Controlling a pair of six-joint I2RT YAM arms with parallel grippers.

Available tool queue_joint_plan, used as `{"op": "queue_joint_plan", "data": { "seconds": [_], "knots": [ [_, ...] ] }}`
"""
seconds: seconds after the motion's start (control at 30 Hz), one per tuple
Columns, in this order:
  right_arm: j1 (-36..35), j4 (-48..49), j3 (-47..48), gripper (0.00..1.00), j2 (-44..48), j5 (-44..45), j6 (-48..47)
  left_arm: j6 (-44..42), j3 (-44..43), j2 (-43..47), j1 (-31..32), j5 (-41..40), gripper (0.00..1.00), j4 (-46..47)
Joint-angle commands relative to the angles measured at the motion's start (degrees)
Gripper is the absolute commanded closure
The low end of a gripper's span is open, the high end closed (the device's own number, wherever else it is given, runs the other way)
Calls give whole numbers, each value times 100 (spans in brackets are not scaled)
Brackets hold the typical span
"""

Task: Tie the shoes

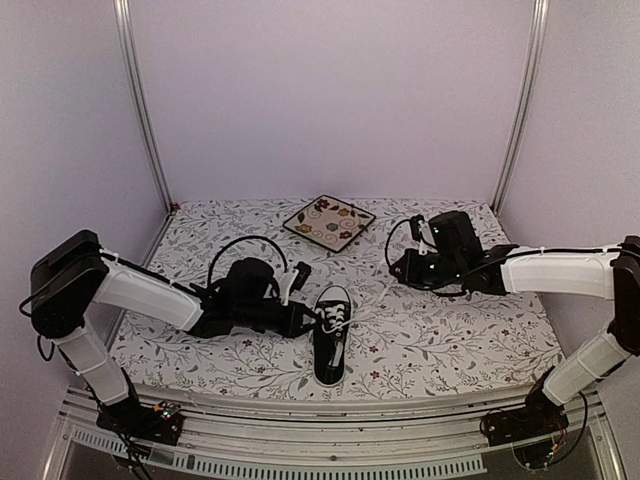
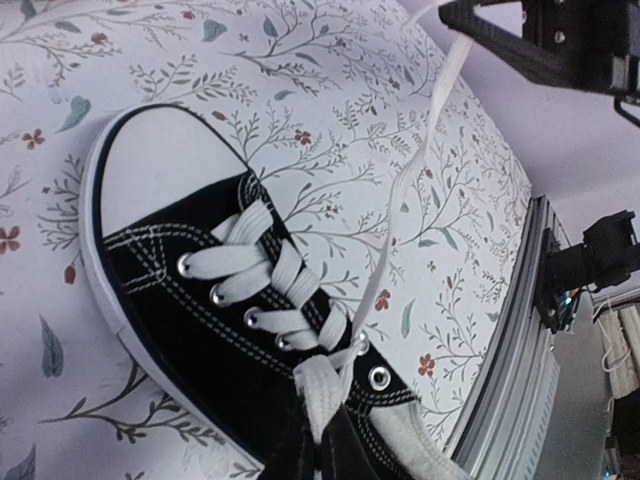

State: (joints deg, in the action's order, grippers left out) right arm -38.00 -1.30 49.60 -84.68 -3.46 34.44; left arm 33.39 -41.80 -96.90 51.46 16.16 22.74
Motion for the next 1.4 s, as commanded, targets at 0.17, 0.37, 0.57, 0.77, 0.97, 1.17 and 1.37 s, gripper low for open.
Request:
{"op": "queue_joint_plan", "data": {
  "seconds": [0.17,0.37,0.57,0.77,0.97,1.17,1.37],
  "knots": [
    [-55,138,51,98,-202,-102,-121,-485,821,953,-1,-588,50,-918],
    [-50,190,-24,98,-202,-126,-86,-918,350,805,-115,-346,34,-1088],
    [-50,189,-5,98,-180,-154,-94,-1565,-447,105,-110,-354,32,-1548],
    [-50,188,-12,98,-163,-185,-105,-2134,-593,-182,-210,-376,31,-1635],
    [-50,227,-50,98,-175,-207,-77,-2242,-348,-120,-365,409,38,-1095],
    [-51,237,-22,98,-215,-242,-69,-2235,-420,-305,-444,523,61,-1108],
    [-51,247,-12,98,-228,-258,-73,-2244,-468,-346,-474,472,80,-1126]
  ]
}}
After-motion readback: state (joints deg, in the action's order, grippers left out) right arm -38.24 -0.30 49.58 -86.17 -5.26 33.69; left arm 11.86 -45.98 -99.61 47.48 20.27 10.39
